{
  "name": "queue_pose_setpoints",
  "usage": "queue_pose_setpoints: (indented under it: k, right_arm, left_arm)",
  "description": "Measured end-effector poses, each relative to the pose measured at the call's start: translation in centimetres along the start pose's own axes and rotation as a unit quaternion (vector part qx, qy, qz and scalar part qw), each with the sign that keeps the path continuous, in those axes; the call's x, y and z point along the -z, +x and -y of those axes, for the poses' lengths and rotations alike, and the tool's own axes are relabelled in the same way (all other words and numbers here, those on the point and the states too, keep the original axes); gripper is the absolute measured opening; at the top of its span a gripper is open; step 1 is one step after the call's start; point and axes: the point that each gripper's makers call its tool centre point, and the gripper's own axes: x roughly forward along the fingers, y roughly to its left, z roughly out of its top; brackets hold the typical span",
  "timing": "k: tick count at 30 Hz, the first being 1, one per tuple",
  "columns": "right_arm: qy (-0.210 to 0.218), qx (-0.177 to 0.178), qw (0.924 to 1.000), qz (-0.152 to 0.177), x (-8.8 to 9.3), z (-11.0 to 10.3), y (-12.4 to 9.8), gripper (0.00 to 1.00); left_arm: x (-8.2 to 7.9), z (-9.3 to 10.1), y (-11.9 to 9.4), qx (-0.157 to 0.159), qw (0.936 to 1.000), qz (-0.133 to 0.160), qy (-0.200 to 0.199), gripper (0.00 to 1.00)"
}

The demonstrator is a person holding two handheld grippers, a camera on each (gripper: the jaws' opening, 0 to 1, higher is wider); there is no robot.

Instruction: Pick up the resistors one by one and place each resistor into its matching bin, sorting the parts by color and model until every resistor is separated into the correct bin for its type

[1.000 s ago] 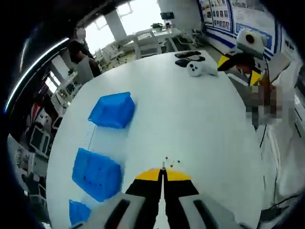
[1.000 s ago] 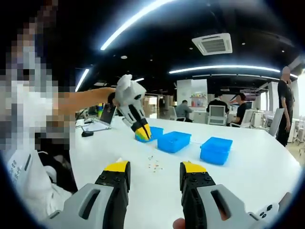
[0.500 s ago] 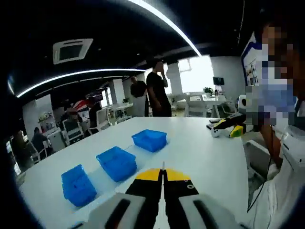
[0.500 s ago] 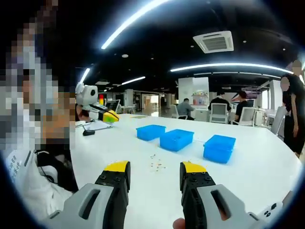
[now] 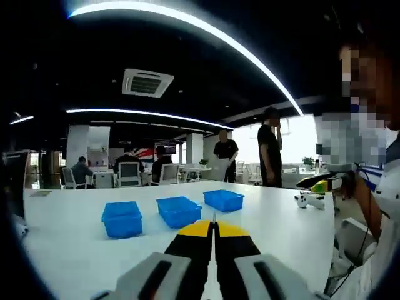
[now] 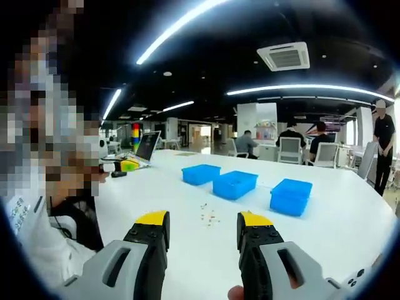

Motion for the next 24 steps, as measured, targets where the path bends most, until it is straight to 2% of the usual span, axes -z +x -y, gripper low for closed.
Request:
queue_pose_setpoints:
  k: [3, 9, 17, 24]
  right_arm:
    - [-0.001, 0.0, 1.0, 0.001, -0.2, 0.0, 0.0, 0.45]
    - [-0.004, -0.005, 1.0, -0.001, -0.2, -0.1, 0.2, 0.45]
    - [-0.009, -0.015, 0.9998, -0.004, -0.3, -0.5, 0.2, 0.45]
    - [-0.01, -0.013, 0.9999, -0.004, -0.4, -0.4, 0.0, 0.45]
  left_arm:
    - [0.2, -0.3, 0.4, -0.002, 1.0, -0.005, -0.001, 0.04]
    - [-0.5, -0.6, 2.6, 0.003, 0.9999, -0.004, -0.015, 0.04]
    - [-1.5, -0.4, 7.7, 0.023, 0.9993, -0.019, -0.02, 0.04]
    - [-2.2, -1.9, 13.7, 0.018, 0.9992, -0.032, -0.015, 0.04]
